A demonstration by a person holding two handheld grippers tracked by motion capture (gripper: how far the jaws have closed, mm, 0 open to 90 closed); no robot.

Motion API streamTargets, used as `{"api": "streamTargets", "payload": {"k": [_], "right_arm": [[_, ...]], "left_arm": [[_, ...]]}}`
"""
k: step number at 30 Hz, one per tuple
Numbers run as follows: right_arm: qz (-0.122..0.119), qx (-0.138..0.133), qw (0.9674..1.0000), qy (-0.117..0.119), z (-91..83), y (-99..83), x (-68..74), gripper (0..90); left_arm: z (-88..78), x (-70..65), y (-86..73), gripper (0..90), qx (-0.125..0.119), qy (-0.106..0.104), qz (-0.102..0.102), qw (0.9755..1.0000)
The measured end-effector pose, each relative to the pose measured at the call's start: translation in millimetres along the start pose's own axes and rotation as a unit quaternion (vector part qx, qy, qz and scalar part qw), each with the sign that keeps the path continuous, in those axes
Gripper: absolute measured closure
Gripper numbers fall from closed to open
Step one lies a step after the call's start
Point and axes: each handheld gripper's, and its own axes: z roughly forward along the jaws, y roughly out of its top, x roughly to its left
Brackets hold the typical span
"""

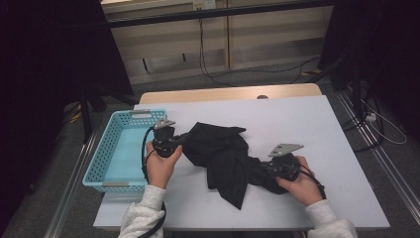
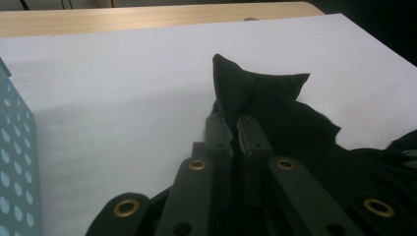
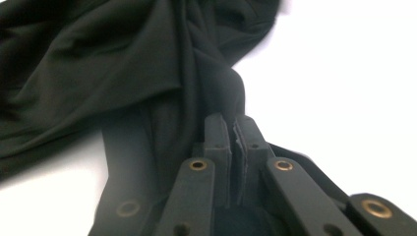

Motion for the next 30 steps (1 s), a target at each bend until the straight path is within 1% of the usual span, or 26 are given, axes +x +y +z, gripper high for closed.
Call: {"api": "streamTargets", "payload": {"k": [1, 2, 4, 7, 9, 11, 12, 13, 14, 18, 19, 20, 21, 22, 24, 26, 28, 30], "right_arm": [[0.003, -0.002, 1.0, -0.002, -3.5, -1.8, -3.1, 85.9], [0.012, -0.011, 0.9999, 0.001, -7.1, -3.8, -7.2, 85.1], [0.017, -0.035, 0.9992, -0.004, -7.5, -2.4, -9.8, 84.0], [0.016, -0.054, 0.9984, -0.008, 0.2, 9.5, -6.4, 70.9], [0.014, -0.061, 0.998, -0.012, 7.8, 18.2, -3.5, 64.0], [0.011, -0.061, 0.998, -0.011, 15.8, 24.6, -1.3, 62.9], [0.01, -0.061, 0.998, -0.01, 19.7, 26.7, -0.6, 59.5], [0.015, -0.059, 0.9981, -0.012, 23.4, 28.4, -0.1, 54.2], [0.022, -0.055, 0.9981, -0.015, 26.4, 29.9, -0.1, 51.5], [0.043, -0.059, 0.9972, -0.014, 36.4, 33.6, 0.2, 48.8], [0.048, -0.06, 0.9969, -0.018, 38.7, 34.7, 0.0, 48.8], [0.057, -0.061, 0.996, -0.031, 40.6, 35.6, -0.3, 48.9], [0.061, -0.065, 0.9953, -0.039, 42.4, 36.2, -1.3, 49.4], [0.067, -0.066, 0.9947, -0.039, 44.0, 36.9, -2.4, 50.2], [0.07, -0.063, 0.9945, -0.046, 47.7, 39.2, -4.0, 50.3], [0.075, -0.064, 0.9944, -0.039, 53.0, 41.1, -5.5, 50.8], [0.076, -0.057, 0.9948, -0.039, 58.8, 42.5, -6.4, 50.7], [0.066, -0.052, 0.9958, -0.036, 64.1, 44.6, -6.4, 51.7]], "left_arm": [[1.3, 0.1, -0.7, 85.6, 0.002, -0.001, 0.0, 1.0], [2.3, -0.1, -1.2, 85.6, 0.002, -0.001, -0.001, 1.0], [4.0, -0.1, -2.0, 85.6, 0.007, 0.001, 0.0, 1.0], [3.7, -1.4, -3.2, 85.6, 0.01, 0.002, 0.002, 0.9999], [3.3, -1.6, -4.6, 85.6, 0.01, 0.002, 0.002, 0.9999], [3.0, -0.9, -5.9, 85.6, 0.013, 0.005, 0.002, 0.9999], [3.0, -0.2, -6.3, 85.6, 0.013, 0.004, 0.003, 0.9999], [2.7, 0.6, -6.5, 85.6, 0.014, 0.005, 0.004, 0.9999], [2.6, 0.8, -6.5, 85.6, 0.014, 0.006, 0.003, 0.9999], [1.4, -0.5, -6.6, 85.7, 0.013, 0.005, 0.003, 0.9999], [1.1, -0.7, -6.7, 85.6, 0.013, 0.005, 0.003, 0.9999], [0.7, -0.9, -6.8, 85.7, 0.013, 0.005, 0.002, 0.9999], [0.2, -1.1, -6.7, 85.6, 0.012, 0.005, 0.003, 0.9999], [-0.2, -1.3, -6.6, 85.6, 0.011, 0.004, 0.003, 0.9999], [-0.9, -1.3, -7.1, 85.6, 0.012, 0.007, 0.005, 0.9999], [-0.4, -0.4, -8.5, 85.6, 0.014, 0.006, 0.003, 0.9999], [0.7, -0.5, -8.9, 85.6, 0.016, 0.006, 0.002, 0.9999], [1.8, -1.7, -8.7, 85.6, 0.017, 0.002, 0.003, 0.9999]]}}
